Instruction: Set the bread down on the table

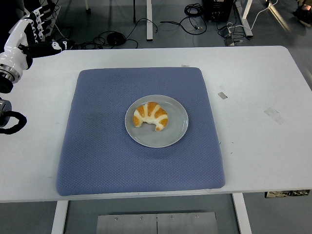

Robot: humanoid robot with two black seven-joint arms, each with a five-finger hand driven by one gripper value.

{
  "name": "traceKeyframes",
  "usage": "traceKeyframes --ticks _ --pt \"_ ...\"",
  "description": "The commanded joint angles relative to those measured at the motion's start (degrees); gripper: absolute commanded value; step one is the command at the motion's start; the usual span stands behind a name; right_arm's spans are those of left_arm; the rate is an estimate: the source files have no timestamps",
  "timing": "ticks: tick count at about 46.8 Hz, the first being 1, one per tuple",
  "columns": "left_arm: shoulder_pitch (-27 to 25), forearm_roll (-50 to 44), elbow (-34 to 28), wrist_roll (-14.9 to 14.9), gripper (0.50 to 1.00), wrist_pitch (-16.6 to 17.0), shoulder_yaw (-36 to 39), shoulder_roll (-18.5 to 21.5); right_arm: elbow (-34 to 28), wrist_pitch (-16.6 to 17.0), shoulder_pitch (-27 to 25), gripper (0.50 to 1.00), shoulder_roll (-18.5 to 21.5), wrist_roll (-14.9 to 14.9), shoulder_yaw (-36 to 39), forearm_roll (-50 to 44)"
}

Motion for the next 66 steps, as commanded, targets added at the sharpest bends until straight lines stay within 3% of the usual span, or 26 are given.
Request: traceKeyframes --ticks 1,7,18,24,35,48,59,66 --pt "-0.75 0.42 -0.24 1.61 0.98 -0.07 0.17 0.0 0.0 -0.01 0.0 1.0 0.0 0.0 0.0 -0.02" --pt "-3.21 2.62 -1.47 3.63 0.981 -0.07 3.07 0.78 0.0 -0.01 0.0 1.0 0.0 0.0 0.0 -0.02" --pt "-6.03 12.11 -5.6 13.47 0.98 -0.07 5.27 0.96 0.0 -0.01 0.0 1.0 0.0 0.0 0.0 -0.02" --pt "-9.01 16.76 -6.57 16.29 0.98 0.11 10.36 1.31 0.0 -0.01 0.0 1.0 0.0 0.0 0.0 -0.02" --pt "-12.27 25.38 -9.03 18.49 0.98 0.02 16.08 0.61 0.0 -0.01 0.0 1.0 0.0 0.0 0.0 -0.02" --pt "-19.74 26.0 -9.91 18.66 0.978 -1.91 27.24 -1.67 0.0 -0.01 0.0 1.0 0.0 0.0 0.0 -0.02" --pt "-20.27 26.97 -9.91 20.95 0.943 -2.53 28.83 -4.4 0.0 -0.01 0.0 1.0 0.0 0.0 0.0 -0.02" --pt "-20.18 33.02 -9.91 21.47 0.933 -2.18 32.07 -4.84 0.0 -0.01 0.0 1.0 0.0 0.0 0.0 0.07"
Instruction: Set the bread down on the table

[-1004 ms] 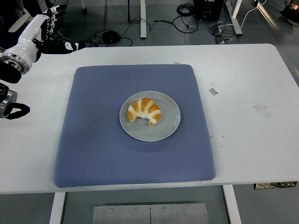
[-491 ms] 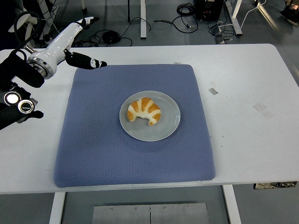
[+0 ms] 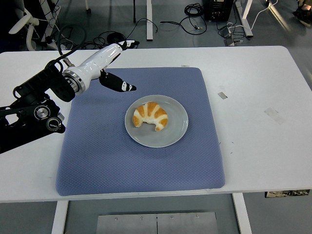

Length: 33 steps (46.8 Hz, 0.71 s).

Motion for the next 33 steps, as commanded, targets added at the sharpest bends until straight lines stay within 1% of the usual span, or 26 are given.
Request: traceKeyframes --ticks 1,12,18,33 --pt "0.13 3.32 0.01 0.33 0.933 0.33 1.75 -0.21 0.0 -0.01 0.0 1.0 0.0 0.01 0.0 -0.02" --pt "0.48 7.1 0.1 0.85 0.933 2.26 4.3 -2.76 0.0 -0.01 0.0 1.0 0.0 0.01 0.0 -0.02" --pt "0.57 8.86 0.27 1.03 0.933 2.52 5.71 -3.99 0.0 -0.01 0.0 1.0 0.0 0.01 0.0 -0.02" --pt "1.54 8.95 2.56 1.29 0.933 5.07 8.78 -7.25 0.0 -0.01 0.0 1.0 0.0 0.01 0.0 -0.02"
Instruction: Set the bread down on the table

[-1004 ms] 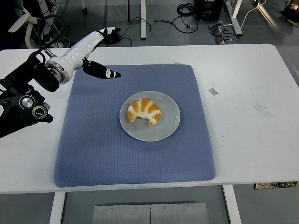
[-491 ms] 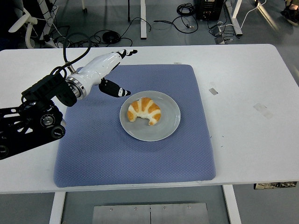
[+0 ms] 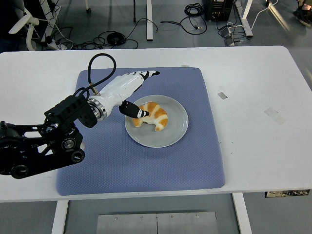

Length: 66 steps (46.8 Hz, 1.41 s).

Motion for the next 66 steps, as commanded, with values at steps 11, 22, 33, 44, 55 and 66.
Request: traceKeyframes --ticks 11,22,33,44,55,66 --pt "0.32 0.0 1.23 0.0 0.933 0.07 0.73 -0.84 0.0 -0.01 0.0 1.0 0.0 0.0 0.0 0.09" --pt "0.06 0.0 1.93 0.0 0.933 -0.19 3.55 -1.1 0.0 -0.01 0.0 1.0 0.0 0.0 0.0 0.0" --pt "-0.12 0.08 2.55 0.0 0.933 -1.59 3.81 -1.19 0.0 -0.01 0.0 1.0 0.0 0.0 0.0 0.0" --pt "-0.2 2.28 2.81 0.0 0.927 -4.59 5.04 -2.33 0.0 -0.01 0.0 1.0 0.0 0.0 0.0 0.0" --pt "-0.56 2.54 3.51 0.0 0.904 -5.73 5.04 -2.42 0.0 -0.01 0.0 1.0 0.0 0.0 0.0 0.0" --pt "-0.64 2.63 4.3 0.0 0.808 -7.31 5.04 -2.42 0.0 -0.01 0.0 1.0 0.0 0.0 0.0 0.0"
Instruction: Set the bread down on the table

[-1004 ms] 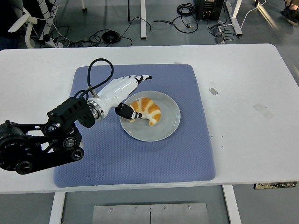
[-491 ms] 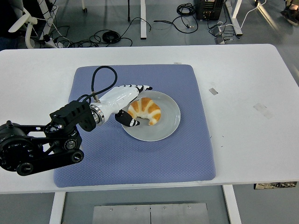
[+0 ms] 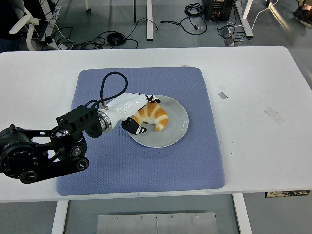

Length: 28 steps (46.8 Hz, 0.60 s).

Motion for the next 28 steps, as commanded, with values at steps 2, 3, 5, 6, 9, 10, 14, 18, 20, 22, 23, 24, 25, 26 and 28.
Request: traceKeyframes --ticks 2,3,5,6,9,10,14,18,20,22,23,24,25,26,28 --pt "-0.09 0.03 0.12 0.0 0.805 -0.36 0.01 0.0 0.0 0.01 0.0 1.0 0.0 0.0 0.0 -0.01" --pt "-0.09 0.03 0.12 0.0 0.804 -0.36 0.01 0.0 0.0 0.01 0.0 1.0 0.0 0.0 0.0 -0.01" --pt "-0.09 0.03 0.2 -0.09 0.795 -0.44 0.01 0.0 0.0 0.01 0.0 1.0 0.0 0.0 0.0 -0.01" --pt "-0.09 0.12 0.29 -0.09 0.784 -0.45 0.01 0.0 0.0 0.01 0.0 1.0 0.0 0.0 0.0 -0.01" --pt "-0.09 0.12 0.56 -0.09 0.757 -0.62 0.01 0.0 0.0 0.01 0.0 1.0 0.0 0.0 0.0 -0.01" --pt "-0.09 0.12 0.64 -0.09 0.749 -0.97 0.01 0.0 0.0 0.01 0.0 1.0 0.0 0.0 0.0 -0.01" --pt "-0.09 0.12 1.0 -0.09 0.731 -2.2 0.01 0.0 0.0 0.01 0.0 1.0 0.0 0.0 0.0 -0.01" --pt "-0.09 0.29 1.17 -0.18 0.727 -2.38 0.01 0.0 0.0 0.01 0.0 1.0 0.0 0.0 0.0 -0.01" --pt "-0.09 0.29 1.17 -0.18 0.709 -2.38 0.01 -0.08 0.0 0.01 0.0 1.0 0.0 0.0 0.0 -0.01" --pt "-0.09 0.29 1.26 -0.18 0.683 -2.47 -0.08 -0.17 0.0 0.01 0.0 1.0 0.0 0.0 0.0 -0.01" --pt "-0.18 0.29 1.26 -0.18 0.665 -2.47 -0.08 -0.26 0.0 0.01 0.0 1.0 0.0 0.0 0.0 -0.01" --pt "-0.09 0.29 1.26 -0.18 0.648 -2.47 -0.08 -0.35 0.0 0.01 0.0 1.0 0.0 0.0 0.0 -0.01" --pt "-0.09 0.29 1.35 -0.18 0.639 -2.47 -0.16 -0.35 0.0 0.01 0.0 1.0 0.0 0.0 0.0 -0.01" --pt "-0.18 0.29 1.44 -0.26 0.625 -2.47 -0.25 -0.35 0.0 0.01 0.0 1.0 0.0 0.0 0.0 -0.01" --pt "-0.18 0.29 1.44 -0.26 0.611 -2.47 -0.43 -0.35 0.0 0.01 0.0 1.0 0.0 0.0 0.0 -0.01"
